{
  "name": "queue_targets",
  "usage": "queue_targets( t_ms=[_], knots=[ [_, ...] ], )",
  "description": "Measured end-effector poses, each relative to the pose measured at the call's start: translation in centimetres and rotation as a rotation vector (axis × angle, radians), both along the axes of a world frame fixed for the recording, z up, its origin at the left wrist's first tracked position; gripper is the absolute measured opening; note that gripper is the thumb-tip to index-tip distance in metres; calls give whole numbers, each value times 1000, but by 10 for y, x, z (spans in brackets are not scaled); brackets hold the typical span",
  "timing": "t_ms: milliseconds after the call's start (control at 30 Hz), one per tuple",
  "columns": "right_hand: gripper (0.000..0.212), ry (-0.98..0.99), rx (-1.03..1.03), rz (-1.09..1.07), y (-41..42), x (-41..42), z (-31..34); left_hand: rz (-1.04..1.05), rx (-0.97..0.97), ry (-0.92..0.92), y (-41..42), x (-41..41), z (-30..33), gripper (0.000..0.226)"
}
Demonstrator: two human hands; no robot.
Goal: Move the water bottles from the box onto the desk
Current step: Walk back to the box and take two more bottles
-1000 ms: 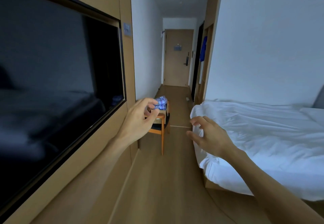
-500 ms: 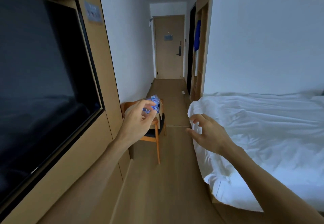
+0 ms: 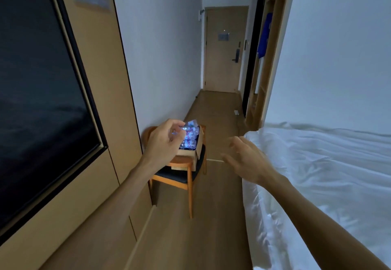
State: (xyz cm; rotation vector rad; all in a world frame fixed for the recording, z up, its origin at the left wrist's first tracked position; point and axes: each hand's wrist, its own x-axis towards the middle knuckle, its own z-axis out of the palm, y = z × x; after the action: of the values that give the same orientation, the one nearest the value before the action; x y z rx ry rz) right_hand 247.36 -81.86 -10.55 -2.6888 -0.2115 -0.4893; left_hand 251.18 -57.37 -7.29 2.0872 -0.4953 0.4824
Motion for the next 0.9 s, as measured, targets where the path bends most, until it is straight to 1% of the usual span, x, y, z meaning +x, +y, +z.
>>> queue_targets(
  t_ms=[233,400,533,667,833,900],
  knots=[
    [31,25,-32,3,-35,155,-23,3,-20,26,-41,149,-24,22],
    [30,52,-21,-10,-60,269,-25,6,-16,79,-69,265,-23,18],
    [33,90,12,-34,-79,340,-31,-24,-39,131,-91,346,-28,18],
    [29,131,30,-41,-100,410,-40,-42,-39,171,-113,420,-41,17],
    [32,184,74,-2,-126,502,-61,-13,-45,224,-138,509,-65,15],
    [28,213,73,22,-137,542,-66,16,-48,241,-149,544,-74,14]
  ],
)
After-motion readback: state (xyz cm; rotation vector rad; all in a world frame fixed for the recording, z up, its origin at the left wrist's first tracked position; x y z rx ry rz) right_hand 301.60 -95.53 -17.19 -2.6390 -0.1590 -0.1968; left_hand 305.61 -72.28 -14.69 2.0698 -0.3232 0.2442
